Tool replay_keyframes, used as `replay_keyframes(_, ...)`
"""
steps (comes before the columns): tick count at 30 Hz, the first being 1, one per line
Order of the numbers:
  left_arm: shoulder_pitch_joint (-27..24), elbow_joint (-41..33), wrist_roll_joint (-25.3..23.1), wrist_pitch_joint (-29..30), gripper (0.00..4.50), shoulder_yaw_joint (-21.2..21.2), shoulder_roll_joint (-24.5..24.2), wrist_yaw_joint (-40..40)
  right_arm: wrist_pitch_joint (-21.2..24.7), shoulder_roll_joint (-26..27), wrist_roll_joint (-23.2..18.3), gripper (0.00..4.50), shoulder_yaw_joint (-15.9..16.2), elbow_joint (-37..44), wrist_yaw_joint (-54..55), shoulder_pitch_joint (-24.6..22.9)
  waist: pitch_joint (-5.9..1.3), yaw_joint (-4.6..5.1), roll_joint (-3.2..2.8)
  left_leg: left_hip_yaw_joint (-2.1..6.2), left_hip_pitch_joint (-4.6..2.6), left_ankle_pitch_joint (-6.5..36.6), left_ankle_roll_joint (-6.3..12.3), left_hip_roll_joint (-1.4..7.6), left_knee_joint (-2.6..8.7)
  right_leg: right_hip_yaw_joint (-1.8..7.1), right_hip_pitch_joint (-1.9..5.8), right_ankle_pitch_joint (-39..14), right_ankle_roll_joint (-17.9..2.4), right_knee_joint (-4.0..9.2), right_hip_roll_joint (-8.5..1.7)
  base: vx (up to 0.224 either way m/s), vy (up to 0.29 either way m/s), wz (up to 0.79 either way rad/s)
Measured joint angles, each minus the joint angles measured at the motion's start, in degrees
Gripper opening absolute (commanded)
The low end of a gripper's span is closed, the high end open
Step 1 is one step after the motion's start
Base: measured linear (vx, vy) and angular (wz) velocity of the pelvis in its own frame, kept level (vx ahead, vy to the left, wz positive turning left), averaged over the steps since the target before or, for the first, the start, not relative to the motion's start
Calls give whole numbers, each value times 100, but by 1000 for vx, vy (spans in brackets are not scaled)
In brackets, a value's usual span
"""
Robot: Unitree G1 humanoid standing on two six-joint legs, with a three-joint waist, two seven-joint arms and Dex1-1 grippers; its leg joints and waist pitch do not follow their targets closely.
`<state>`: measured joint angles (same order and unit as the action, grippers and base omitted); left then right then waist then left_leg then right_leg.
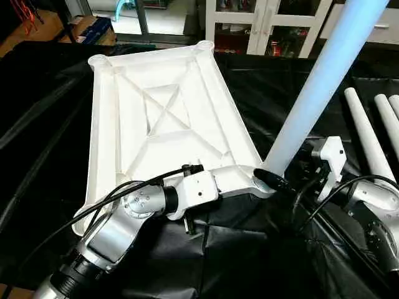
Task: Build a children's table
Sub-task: Insert table leg to table base
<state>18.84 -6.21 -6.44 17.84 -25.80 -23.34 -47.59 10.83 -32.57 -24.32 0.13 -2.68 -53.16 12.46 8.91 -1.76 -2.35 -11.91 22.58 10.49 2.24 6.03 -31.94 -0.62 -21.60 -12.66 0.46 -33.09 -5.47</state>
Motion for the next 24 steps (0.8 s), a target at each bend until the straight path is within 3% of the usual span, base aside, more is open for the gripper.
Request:
replay_keyframes(13,15,-16,-1,-14,0,3,-27,-32,-16,-49,28,300,99,-337,-533,303,-21,-1,-33,0,38,-9,16,17,-43,-10,-24,1,-2,-17,4,0,0,0)
replay_keyframes(24,-30,-41,0,-16,0,11,-95,-42,-99,-41,25,216,147,-487,-749,428,-24,13,-13,0,39,-9,16,28,-65,-14,-26,1,-2,-42,9,0,0,0)
